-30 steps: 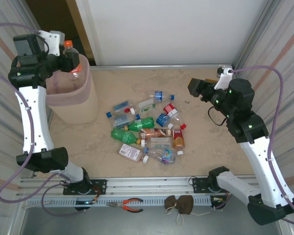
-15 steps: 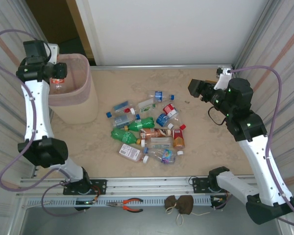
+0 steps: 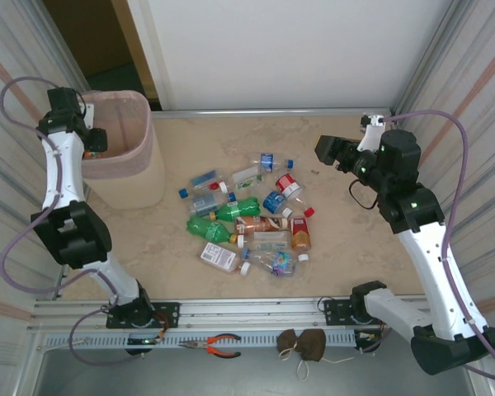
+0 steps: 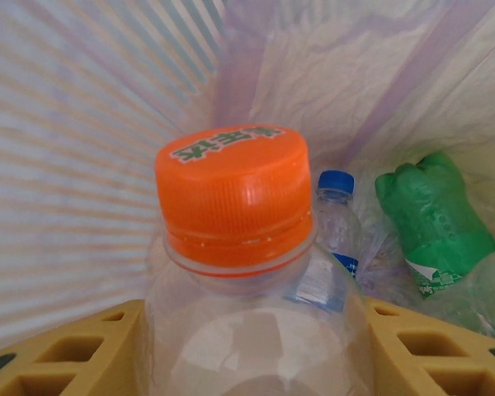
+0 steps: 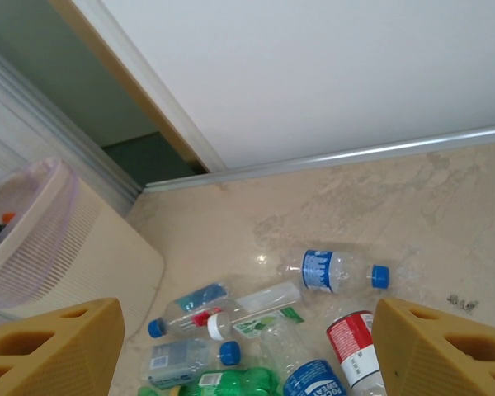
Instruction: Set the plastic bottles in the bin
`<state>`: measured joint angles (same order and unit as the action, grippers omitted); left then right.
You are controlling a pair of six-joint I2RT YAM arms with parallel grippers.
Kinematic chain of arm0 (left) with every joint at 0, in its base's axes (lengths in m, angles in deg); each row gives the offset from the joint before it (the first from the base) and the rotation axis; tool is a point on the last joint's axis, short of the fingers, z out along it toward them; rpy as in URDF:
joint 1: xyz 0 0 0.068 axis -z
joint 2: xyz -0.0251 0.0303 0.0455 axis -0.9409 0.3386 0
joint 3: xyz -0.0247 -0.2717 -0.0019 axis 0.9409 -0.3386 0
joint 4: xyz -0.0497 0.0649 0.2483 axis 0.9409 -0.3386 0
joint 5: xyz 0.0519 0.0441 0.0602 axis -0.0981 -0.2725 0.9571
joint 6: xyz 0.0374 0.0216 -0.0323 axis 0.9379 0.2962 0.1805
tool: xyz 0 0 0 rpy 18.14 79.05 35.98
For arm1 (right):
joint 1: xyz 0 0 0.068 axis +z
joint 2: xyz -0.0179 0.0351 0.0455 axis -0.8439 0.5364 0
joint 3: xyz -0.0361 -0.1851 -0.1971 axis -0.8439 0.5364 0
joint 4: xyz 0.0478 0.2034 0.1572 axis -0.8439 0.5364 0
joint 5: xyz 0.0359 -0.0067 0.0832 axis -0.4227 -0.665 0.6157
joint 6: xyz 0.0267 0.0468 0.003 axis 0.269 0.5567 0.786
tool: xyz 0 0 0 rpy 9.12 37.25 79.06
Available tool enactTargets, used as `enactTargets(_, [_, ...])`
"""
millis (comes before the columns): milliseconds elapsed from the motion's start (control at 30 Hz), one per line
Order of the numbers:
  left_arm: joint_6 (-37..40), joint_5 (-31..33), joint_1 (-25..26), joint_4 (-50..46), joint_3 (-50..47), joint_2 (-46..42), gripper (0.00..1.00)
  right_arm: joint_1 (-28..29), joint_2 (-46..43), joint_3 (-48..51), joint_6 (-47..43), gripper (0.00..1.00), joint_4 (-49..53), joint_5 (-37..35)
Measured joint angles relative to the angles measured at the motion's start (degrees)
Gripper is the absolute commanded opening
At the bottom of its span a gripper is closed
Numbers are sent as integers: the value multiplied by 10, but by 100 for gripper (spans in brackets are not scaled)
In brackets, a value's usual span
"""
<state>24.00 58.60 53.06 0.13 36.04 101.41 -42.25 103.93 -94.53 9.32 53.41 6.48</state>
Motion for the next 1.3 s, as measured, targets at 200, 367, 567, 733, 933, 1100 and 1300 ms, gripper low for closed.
enactTargets(200, [0, -5, 0, 2, -20, 54, 52, -7, 0, 6, 0, 78, 0, 2])
enactTargets(367, [-2, -16, 0, 9, -30, 91, 55, -9, 2, 11, 0, 78, 0, 2])
enactTargets(567, [-4, -32, 0, 10, -31, 119, 63, -12, 2, 12, 0, 78, 0, 2])
enactTargets(733, [-8, -47, 0, 10, -31, 120, 74, -12, 2, 12, 0, 78, 1, 2])
enactTargets(933, [-11, -71, -1, 10, -27, 117, 78, -19, 5, 12, 0, 78, 13, 6])
enactTargets(1100, [-19, -107, -1, 8, -11, 96, 78, -23, 23, 7, -3, 78, 37, 6])
enactTargets(1300, [-33, -159, -1, 4, 16, 55, 78, -27, 68, -5, -32, 76, 78, 6])
